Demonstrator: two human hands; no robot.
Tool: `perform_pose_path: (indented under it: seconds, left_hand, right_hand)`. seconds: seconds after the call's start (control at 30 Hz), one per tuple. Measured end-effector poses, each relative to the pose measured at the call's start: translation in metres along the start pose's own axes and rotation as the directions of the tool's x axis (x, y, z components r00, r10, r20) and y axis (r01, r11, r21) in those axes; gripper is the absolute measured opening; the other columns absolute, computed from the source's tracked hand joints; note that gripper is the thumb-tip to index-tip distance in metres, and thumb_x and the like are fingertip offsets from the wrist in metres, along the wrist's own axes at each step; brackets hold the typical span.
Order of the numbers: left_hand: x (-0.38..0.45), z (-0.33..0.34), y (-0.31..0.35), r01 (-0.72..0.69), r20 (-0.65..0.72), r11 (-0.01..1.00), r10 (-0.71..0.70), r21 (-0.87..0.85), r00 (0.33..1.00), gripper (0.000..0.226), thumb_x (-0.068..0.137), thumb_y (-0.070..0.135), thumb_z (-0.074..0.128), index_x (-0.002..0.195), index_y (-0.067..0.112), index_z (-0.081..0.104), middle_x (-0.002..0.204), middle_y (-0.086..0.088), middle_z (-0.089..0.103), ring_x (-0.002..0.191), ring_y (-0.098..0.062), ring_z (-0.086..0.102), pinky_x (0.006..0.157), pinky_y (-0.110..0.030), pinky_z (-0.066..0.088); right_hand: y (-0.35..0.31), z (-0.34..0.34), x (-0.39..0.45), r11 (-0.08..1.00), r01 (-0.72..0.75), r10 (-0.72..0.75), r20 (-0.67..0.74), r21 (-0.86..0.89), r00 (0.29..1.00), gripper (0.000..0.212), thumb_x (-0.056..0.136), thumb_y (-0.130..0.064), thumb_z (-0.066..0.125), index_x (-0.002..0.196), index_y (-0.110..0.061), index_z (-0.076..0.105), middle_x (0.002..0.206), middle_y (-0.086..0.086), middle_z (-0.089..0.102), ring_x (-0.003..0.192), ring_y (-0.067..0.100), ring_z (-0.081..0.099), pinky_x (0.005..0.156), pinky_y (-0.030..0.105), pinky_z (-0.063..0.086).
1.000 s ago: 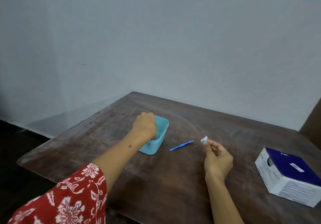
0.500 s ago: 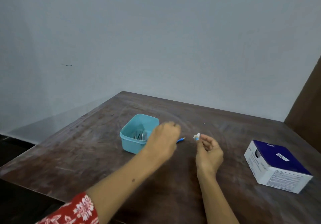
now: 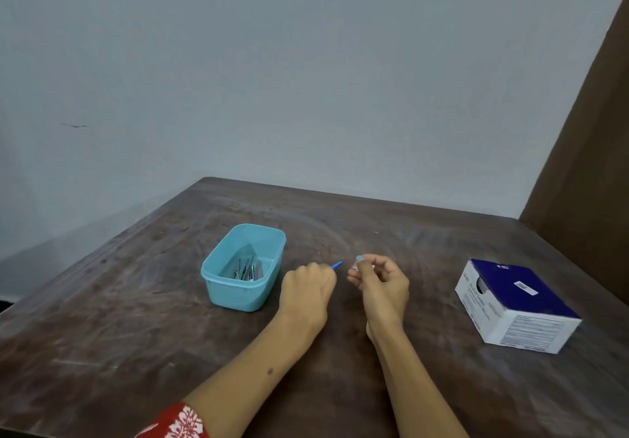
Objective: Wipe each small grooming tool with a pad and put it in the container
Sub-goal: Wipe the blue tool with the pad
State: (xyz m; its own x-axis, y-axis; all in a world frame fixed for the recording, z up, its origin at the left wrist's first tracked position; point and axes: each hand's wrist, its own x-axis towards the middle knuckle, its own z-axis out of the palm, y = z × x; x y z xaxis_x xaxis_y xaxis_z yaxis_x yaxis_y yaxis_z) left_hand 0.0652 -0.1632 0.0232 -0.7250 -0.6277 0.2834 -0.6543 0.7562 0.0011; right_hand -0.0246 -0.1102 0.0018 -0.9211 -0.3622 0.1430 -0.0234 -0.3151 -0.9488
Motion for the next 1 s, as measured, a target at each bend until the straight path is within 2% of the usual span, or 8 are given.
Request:
perform_pose_path:
  seconds: [0.13, 0.23, 0.33, 0.4, 0.47, 0.6, 0.87, 1.0]
  left_hand:
    - [0.007, 0.001, -0.003, 0.035, -0.168, 0.927, -0.105, -0.373, 0.980, 0.026, 0.086, 0.001, 0.047, 0.108, 0.009, 0.059, 0.105, -0.009, 0.059, 0.095, -0.030, 0.060, 0.072, -0.035, 0.044]
    - [0.012, 0.006, 0.003, -0.025, -0.256, 0.732, -0.206, -0.680, 0.944, 0.029, 0.084, 0.000, 0.053, 0.108, 0.010, 0.066, 0.100, -0.008, 0.065, 0.091, -0.022, 0.062, 0.080, -0.033, 0.051]
    - [0.014, 0.016, 0.007, -0.070, -0.262, 0.557, -0.273, -0.827, 0.926, 0.029, 0.082, -0.001, 0.057, 0.105, 0.012, 0.068, 0.097, -0.004, 0.067, 0.084, -0.013, 0.063, 0.077, -0.024, 0.053]
    - [0.014, 0.021, 0.008, -0.074, -0.238, 0.480, -0.291, -0.874, 0.927, 0.029, 0.082, -0.002, 0.060, 0.103, 0.015, 0.068, 0.094, 0.003, 0.068, 0.080, -0.003, 0.063, 0.070, -0.009, 0.049]
    - [0.015, 0.023, 0.007, -0.074, -0.214, 0.434, -0.285, -0.898, 0.934, 0.028, 0.082, -0.001, 0.061, 0.102, 0.017, 0.068, 0.088, 0.012, 0.066, 0.078, 0.005, 0.063, 0.066, -0.002, 0.046]
    - [0.016, 0.025, 0.004, -0.082, -0.184, 0.382, -0.239, -0.921, 0.953, 0.031, 0.081, -0.005, 0.060, 0.101, 0.016, 0.069, 0.080, 0.018, 0.066, 0.078, 0.010, 0.064, 0.067, -0.004, 0.048]
    - [0.020, 0.028, 0.002, -0.028, -0.123, 0.321, -0.280, -0.947, 0.952, 0.028, 0.082, -0.005, 0.060, 0.102, 0.010, 0.071, 0.083, 0.009, 0.069, 0.070, 0.014, 0.062, 0.067, -0.005, 0.049]
    - [0.021, 0.028, 0.001, -0.006, -0.105, 0.317, -0.297, -0.949, 0.949, 0.029, 0.082, -0.006, 0.058, 0.104, 0.009, 0.071, 0.087, 0.006, 0.070, 0.073, 0.009, 0.063, 0.069, -0.008, 0.052]
  right_hand:
    - [0.003, 0.009, 0.008, 1.000, -0.005, 0.005, -0.026, -0.012, 1.000, 0.024, 0.082, 0.008, 0.056, 0.083, -0.015, 0.061, 0.076, 0.009, 0.070, 0.065, 0.014, 0.069, 0.067, 0.028, 0.058]
    - [0.005, 0.014, 0.013, 0.997, 0.022, -0.027, -0.068, -0.074, 0.997, 0.024, 0.080, 0.003, 0.060, 0.078, -0.020, 0.064, 0.066, -0.003, 0.072, 0.066, 0.013, 0.069, 0.068, 0.027, 0.057]
    - [0.006, 0.016, 0.013, 0.987, 0.067, -0.077, -0.063, -0.149, 0.995, 0.015, 0.078, -0.008, 0.069, 0.072, -0.022, 0.067, 0.063, -0.010, 0.071, 0.064, 0.005, 0.066, 0.063, 0.019, 0.052]
    - [0.006, 0.015, 0.013, 0.983, 0.084, -0.094, -0.053, -0.163, 0.994, 0.015, 0.078, -0.010, 0.070, 0.070, -0.023, 0.069, 0.064, -0.008, 0.071, 0.062, 0.000, 0.064, 0.059, 0.014, 0.049]
    - [0.005, 0.015, 0.014, 0.985, 0.071, -0.079, -0.041, -0.156, 0.996, 0.016, 0.078, -0.009, 0.072, 0.071, -0.024, 0.071, 0.070, -0.004, 0.072, 0.068, 0.006, 0.067, 0.062, 0.018, 0.051]
    - [0.000, 0.014, 0.010, 0.998, 0.045, -0.046, -0.032, -0.048, 0.998, 0.018, 0.077, -0.003, 0.071, 0.072, -0.020, 0.071, 0.070, 0.000, 0.073, 0.065, 0.012, 0.069, 0.061, 0.024, 0.053]
    - [-0.003, 0.015, -0.002, 0.973, 0.200, -0.202, -0.002, -0.116, 0.979, 0.032, 0.078, 0.002, 0.053, 0.085, -0.024, 0.070, 0.062, -0.004, 0.071, 0.049, 0.007, 0.060, 0.048, 0.012, 0.044]
    - [-0.004, 0.014, -0.003, 0.963, 0.221, -0.215, 0.052, -0.156, 0.975, 0.026, 0.077, 0.000, 0.067, 0.086, -0.024, 0.070, 0.070, -0.007, 0.074, 0.060, 0.004, 0.067, 0.056, 0.012, 0.049]
